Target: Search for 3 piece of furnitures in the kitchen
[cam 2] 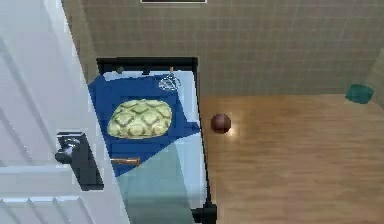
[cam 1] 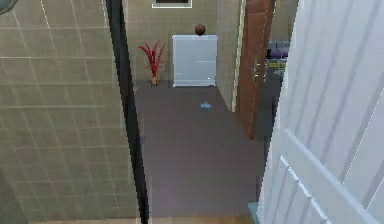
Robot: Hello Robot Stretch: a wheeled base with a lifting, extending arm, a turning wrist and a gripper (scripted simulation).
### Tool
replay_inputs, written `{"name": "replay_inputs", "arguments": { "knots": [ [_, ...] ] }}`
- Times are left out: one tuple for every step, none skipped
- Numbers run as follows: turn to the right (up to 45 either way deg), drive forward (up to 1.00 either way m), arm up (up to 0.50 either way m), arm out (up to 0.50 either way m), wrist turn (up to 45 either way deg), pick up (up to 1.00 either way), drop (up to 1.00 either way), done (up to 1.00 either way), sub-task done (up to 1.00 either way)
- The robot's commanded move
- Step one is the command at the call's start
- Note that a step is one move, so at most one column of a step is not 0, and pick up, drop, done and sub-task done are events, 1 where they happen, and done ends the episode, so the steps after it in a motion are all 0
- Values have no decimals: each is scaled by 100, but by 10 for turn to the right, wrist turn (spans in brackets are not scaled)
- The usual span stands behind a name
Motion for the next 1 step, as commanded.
{"name": "replay_inputs", "arguments": {
  "knots": [
    [0,100,0,0,0,0,0,0,0]
  ]
}}
